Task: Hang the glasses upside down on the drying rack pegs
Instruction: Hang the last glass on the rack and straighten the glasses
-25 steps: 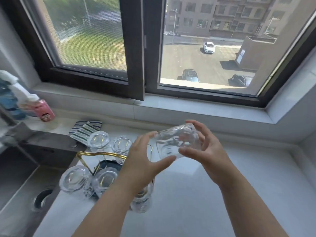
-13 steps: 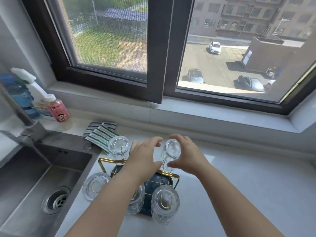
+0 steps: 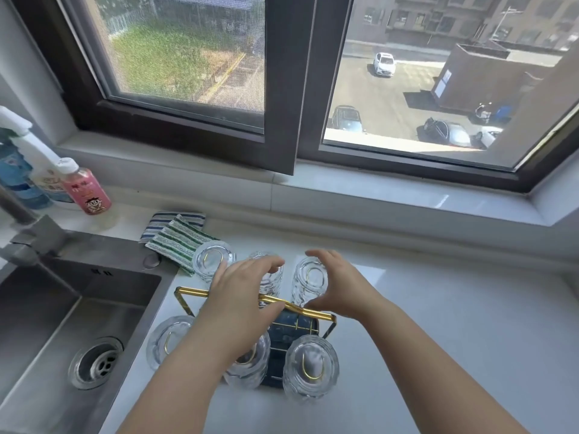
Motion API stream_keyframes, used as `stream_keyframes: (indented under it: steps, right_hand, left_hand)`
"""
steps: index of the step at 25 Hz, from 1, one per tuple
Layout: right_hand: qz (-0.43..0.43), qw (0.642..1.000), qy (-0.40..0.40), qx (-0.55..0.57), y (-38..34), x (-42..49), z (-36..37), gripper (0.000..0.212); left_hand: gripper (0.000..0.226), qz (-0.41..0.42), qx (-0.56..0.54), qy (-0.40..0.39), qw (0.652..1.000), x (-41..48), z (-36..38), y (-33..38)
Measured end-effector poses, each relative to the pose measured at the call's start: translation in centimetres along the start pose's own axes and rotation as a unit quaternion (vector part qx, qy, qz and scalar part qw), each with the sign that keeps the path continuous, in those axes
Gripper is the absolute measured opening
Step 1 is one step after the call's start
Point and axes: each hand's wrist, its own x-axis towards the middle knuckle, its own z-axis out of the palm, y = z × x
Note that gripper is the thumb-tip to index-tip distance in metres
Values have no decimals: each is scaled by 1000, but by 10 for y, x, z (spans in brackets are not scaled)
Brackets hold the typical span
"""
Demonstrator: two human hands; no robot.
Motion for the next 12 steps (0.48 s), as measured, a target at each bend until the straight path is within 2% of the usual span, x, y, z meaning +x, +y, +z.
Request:
stream_keyframes:
  steps: [4,6,8,10,12]
  right_hand:
    - [14,1000,-26,4,-7,-7,-10,101]
    - [25,999,10,25,-15,-19,-26,104]
    - [19,992,111,52,-27,-38,-41,90]
    - [-20,974,204,101,-46,-65,-45,66]
    - [-66,961,226,144,-72,-95,-35,47]
  left_hand:
    - [52,1,-40,18,999,-25,-16,-9]
    - [50,13,-48,38,998,-40,-26,-18]
    - [45,15,-47,56,997,-55,-34,-32]
    - [44,-6,-67,77,995,-69,-39,-49]
    - [53,-31,-73,78,994,-81,-42,-67]
